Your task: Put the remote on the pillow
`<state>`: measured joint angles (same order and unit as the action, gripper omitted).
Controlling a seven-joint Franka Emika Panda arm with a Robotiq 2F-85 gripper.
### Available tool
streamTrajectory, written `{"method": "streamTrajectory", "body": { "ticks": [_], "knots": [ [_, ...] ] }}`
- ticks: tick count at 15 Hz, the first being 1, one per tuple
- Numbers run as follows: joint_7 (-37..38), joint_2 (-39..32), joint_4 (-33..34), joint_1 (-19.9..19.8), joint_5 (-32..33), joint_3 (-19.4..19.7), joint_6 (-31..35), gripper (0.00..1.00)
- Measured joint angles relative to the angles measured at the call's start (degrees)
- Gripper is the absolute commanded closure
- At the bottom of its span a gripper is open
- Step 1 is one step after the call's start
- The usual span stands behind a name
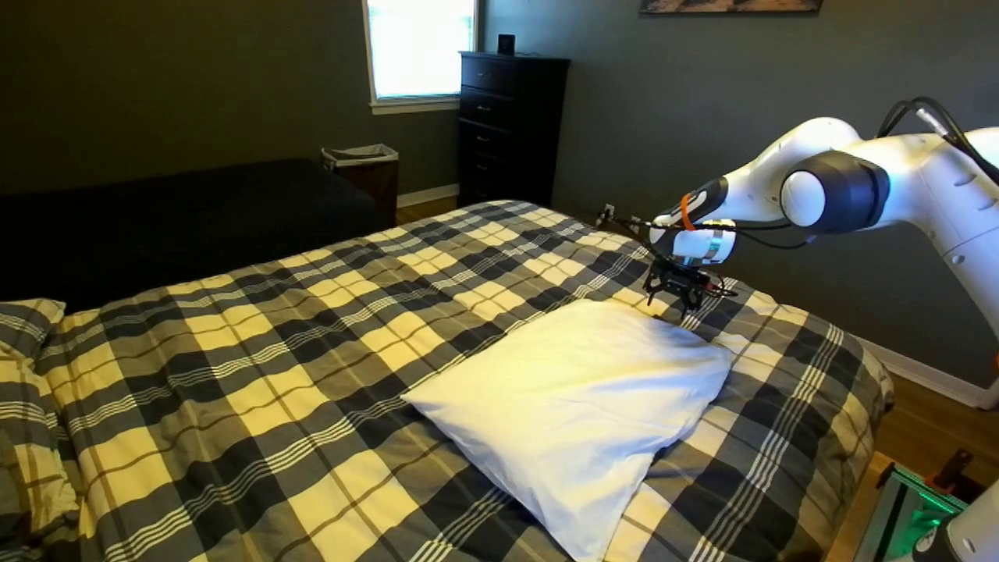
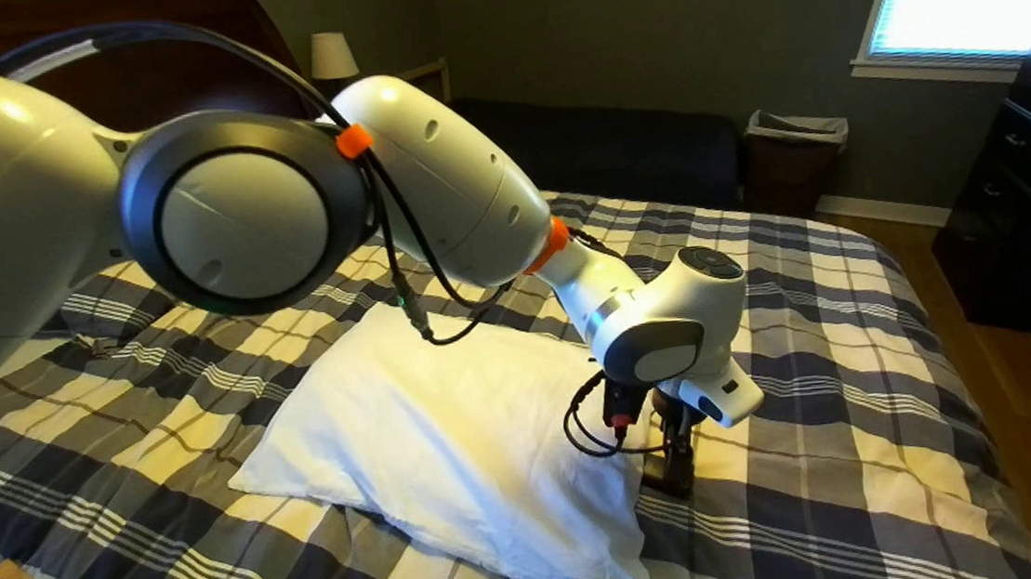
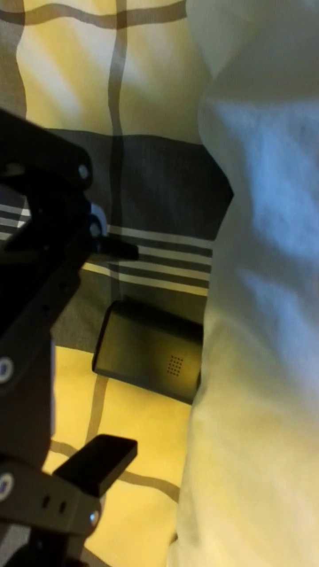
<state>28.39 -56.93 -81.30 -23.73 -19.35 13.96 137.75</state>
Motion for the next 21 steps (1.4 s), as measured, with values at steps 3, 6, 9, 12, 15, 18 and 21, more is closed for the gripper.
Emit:
{"method": "streamTrajectory", "body": {
  "ticks": [3,6,9,12,15,18,21],
  "knots": [
    [0.5,-3.2,3.2,-0.5,-0.1,-0.1,-0.1,0.00],
    [0.5,-5.3,6.2,-1.7,-0.5,-0.8,-0.1,0.00],
    [0.5,-7.0,9.0,-2.6,-0.5,-0.9,-2.4,0.00],
    [0.6,-9.1,11.8,-3.3,-0.5,-0.9,-5.1,0.00],
    [0.7,-11.1,14.5,-3.9,-0.5,-1.0,-6.4,0.00],
    [0.8,-12.5,16.9,-4.7,-0.5,-1.5,-6.8,0.34],
    [0.9,-13.5,19.0,-5.4,-0.5,-2.1,-7.8,0.11]
  ]
}}
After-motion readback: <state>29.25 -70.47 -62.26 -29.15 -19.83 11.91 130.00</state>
